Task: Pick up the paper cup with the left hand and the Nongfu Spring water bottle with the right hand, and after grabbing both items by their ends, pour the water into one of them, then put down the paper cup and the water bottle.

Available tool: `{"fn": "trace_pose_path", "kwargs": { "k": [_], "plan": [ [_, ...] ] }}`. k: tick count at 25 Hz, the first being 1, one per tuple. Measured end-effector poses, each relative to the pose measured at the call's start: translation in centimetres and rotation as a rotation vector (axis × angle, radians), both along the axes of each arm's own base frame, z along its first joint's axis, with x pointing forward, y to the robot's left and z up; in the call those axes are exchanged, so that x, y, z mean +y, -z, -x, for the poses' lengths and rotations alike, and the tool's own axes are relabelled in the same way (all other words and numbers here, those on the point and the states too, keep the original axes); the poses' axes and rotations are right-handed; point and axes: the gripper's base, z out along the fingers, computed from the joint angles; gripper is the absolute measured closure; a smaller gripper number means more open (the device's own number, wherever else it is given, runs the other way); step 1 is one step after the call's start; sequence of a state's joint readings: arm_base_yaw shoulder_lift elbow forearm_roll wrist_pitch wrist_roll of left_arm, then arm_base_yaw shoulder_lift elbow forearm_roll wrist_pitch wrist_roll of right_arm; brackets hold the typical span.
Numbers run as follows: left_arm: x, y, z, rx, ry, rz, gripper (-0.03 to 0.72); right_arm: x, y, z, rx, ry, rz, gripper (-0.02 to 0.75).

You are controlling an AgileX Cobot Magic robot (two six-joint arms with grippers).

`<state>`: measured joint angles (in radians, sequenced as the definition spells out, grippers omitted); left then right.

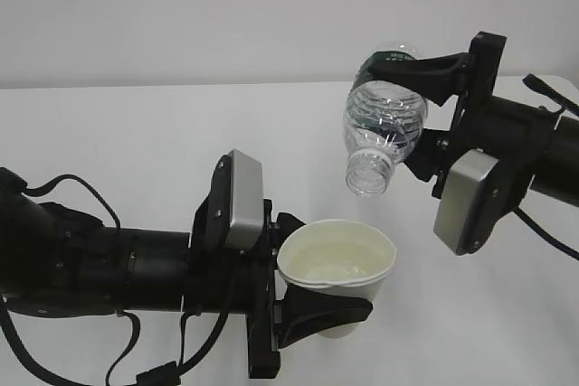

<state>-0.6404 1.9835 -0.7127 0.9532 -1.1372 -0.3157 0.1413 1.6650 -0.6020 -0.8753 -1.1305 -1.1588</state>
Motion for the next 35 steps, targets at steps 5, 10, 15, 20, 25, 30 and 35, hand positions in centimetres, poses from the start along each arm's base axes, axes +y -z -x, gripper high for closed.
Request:
{"fn": "trace_pose_path", "kwargs": {
  "k": [5,10,15,20,25,30,35],
  "plan": [
    [0.00,0.00,0.00,0.000,0.000,0.000,0.279,0.00,-0.01,0.01,0.047,0.001,-0.039,0.266],
    [0.00,0.00,0.00,0.000,0.000,0.000,0.279,0.00,-0.01,0.01,0.096,0.003,-0.077,0.266],
    [0.00,0.00,0.00,0.000,0.000,0.000,0.279,0.00,-0.01,0.01,0.130,0.004,-0.103,0.266],
    [0.00,0.00,0.00,0.000,0.000,0.000,0.279,0.00,-0.02,-0.01,0.186,0.007,-0.148,0.266],
    [0.00,0.00,0.00,0.000,0.000,0.000,0.279,-0.01,-0.03,-0.02,0.237,0.010,-0.189,0.266],
    [0.00,0.00,0.00,0.000,0.000,0.000,0.279,-0.05,-0.06,-0.07,0.306,0.019,-0.248,0.266],
    [0.00,0.00,0.00,0.000,0.000,0.000,0.279,-0.20,-0.16,-0.25,0.352,0.043,-0.307,0.266]
  ]
}}
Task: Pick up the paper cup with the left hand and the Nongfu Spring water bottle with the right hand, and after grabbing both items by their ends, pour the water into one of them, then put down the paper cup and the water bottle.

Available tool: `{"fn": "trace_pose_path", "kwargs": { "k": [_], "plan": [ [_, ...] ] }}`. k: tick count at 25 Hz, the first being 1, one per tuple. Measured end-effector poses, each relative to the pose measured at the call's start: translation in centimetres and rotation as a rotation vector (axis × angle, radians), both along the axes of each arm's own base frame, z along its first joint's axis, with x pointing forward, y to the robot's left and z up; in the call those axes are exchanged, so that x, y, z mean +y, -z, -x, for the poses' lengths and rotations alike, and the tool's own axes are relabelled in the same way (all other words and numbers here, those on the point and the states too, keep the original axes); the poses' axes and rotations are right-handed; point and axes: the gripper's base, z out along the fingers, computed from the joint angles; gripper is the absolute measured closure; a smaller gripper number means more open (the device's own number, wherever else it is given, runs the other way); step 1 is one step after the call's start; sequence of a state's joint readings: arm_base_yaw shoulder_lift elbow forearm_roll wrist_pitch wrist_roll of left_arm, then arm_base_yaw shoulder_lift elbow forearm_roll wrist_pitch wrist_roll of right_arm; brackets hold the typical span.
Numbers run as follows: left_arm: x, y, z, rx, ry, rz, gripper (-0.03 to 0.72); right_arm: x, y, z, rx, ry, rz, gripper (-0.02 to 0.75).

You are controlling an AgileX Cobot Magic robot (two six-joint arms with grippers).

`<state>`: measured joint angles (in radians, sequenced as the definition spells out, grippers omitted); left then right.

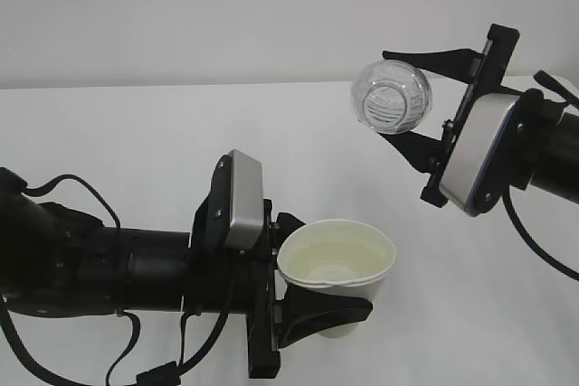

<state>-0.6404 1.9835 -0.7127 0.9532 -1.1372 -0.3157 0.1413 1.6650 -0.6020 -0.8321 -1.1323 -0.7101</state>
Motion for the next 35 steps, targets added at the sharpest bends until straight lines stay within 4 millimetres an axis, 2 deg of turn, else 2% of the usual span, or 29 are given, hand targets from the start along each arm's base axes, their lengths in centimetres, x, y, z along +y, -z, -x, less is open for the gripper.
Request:
{"fn": "trace_pose_path", "kwargs": {
  "k": [35],
  "plan": [
    [0.00,-0.01,-0.02,0.000,-0.002,0.001,0.279,-0.26,-0.18,-0.30,0.383,0.043,-0.360,0.266]
  ]
}}
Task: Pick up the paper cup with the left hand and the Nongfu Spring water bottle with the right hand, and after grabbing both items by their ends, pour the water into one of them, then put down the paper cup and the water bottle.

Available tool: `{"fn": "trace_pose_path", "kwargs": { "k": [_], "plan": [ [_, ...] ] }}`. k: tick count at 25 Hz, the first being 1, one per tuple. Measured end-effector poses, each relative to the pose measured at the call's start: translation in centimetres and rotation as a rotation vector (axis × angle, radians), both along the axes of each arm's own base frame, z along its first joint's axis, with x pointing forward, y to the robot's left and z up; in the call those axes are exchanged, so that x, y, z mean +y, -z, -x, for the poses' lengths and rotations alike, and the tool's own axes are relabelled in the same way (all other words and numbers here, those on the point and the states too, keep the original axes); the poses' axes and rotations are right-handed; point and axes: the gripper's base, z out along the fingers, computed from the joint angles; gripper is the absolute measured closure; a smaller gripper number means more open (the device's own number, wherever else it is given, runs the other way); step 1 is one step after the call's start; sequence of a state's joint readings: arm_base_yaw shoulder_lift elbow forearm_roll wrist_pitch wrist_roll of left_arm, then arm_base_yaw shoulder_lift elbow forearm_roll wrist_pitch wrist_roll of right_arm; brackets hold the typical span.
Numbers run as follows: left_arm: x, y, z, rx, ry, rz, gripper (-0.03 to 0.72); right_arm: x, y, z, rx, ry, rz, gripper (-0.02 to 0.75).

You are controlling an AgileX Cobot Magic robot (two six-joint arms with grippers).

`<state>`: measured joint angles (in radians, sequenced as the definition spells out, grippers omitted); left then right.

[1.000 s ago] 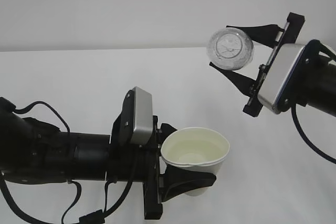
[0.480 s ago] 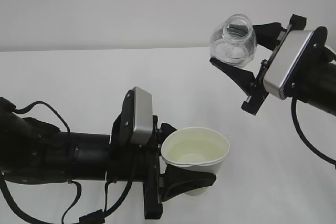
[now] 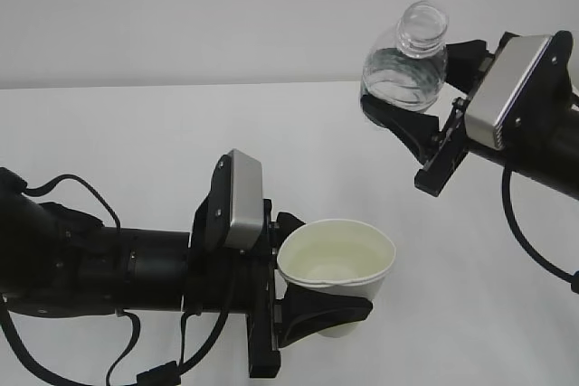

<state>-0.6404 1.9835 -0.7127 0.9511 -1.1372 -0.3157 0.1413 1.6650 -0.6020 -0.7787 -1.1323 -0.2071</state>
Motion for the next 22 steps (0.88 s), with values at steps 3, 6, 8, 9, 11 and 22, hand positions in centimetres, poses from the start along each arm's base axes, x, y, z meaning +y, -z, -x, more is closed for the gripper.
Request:
{"fn": "trace_pose_path", "kwargs": {
  "k": [3,6,8,9,11,22],
  "plan": [
    [0.00,0.00,0.00,0.000,0.000,0.000,0.279,0.00,0.00,0.00,0.035,0.000,-0.032,0.266],
    [0.00,0.00,0.00,0.000,0.000,0.000,0.279,0.00,0.00,0.00,0.069,-0.001,-0.063,0.266],
    [0.00,0.00,0.00,-0.002,0.000,0.000,0.279,0.00,0.00,0.00,0.081,-0.001,-0.074,0.267],
    [0.00,0.00,0.00,-0.002,0.000,0.000,0.279,0.00,0.00,0.00,0.087,-0.001,-0.079,0.267],
    [0.00,0.00,0.00,-0.002,0.000,0.000,0.279,0.00,0.00,0.00,0.093,-0.001,-0.085,0.267],
    [0.00,0.00,0.00,-0.002,0.000,0.000,0.279,-0.36,-0.21,-0.37,0.131,0.052,-0.159,0.267]
  ]
}}
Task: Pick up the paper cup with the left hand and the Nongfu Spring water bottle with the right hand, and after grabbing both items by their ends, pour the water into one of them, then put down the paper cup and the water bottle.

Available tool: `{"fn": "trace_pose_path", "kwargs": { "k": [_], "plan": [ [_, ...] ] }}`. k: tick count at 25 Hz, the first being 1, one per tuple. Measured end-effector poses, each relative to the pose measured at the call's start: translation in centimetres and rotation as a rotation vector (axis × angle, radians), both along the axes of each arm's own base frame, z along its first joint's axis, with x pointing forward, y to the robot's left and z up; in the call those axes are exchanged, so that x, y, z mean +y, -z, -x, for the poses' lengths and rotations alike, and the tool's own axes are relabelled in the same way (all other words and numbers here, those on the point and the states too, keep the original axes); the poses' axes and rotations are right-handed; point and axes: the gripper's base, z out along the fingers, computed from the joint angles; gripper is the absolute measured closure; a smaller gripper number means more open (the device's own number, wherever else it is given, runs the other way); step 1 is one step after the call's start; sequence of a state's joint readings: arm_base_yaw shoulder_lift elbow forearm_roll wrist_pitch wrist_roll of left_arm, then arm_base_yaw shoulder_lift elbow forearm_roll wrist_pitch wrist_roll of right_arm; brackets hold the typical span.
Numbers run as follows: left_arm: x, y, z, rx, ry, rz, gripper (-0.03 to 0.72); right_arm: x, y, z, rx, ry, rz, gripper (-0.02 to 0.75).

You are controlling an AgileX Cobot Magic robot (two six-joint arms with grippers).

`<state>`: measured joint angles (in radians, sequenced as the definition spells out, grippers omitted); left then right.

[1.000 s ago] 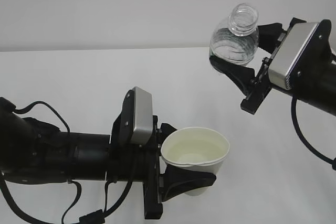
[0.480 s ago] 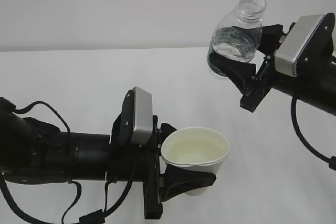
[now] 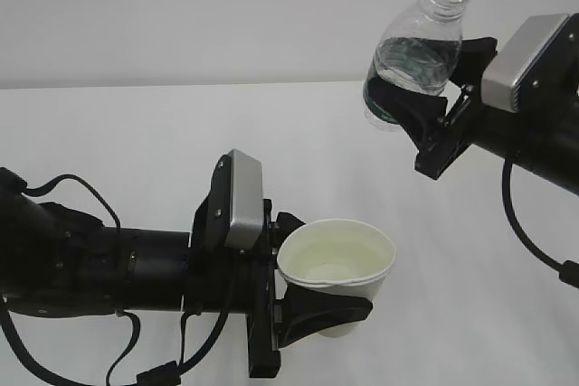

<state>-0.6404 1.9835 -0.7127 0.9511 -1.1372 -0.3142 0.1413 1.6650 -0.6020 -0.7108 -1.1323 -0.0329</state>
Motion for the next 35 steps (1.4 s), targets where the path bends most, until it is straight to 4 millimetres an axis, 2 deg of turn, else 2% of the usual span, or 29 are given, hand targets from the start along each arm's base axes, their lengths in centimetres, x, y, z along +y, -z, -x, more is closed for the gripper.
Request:
{"fn": "trace_pose_path", "kwargs": {
  "k": [14,28,35],
  "plan": [
    [0.0,0.0,0.0,0.000,0.000,0.000,0.279,-2.0,-0.5,-1.4,0.043,0.261,-0.158,0.271],
    [0.0,0.0,0.0,0.000,0.000,0.000,0.279,-4.8,-0.1,-2.5,0.075,0.596,-0.175,0.272],
    [0.0,0.0,0.0,0.000,0.000,0.000,0.279,-5.8,0.0,-2.6,0.093,0.708,-0.203,0.272]
  ]
}}
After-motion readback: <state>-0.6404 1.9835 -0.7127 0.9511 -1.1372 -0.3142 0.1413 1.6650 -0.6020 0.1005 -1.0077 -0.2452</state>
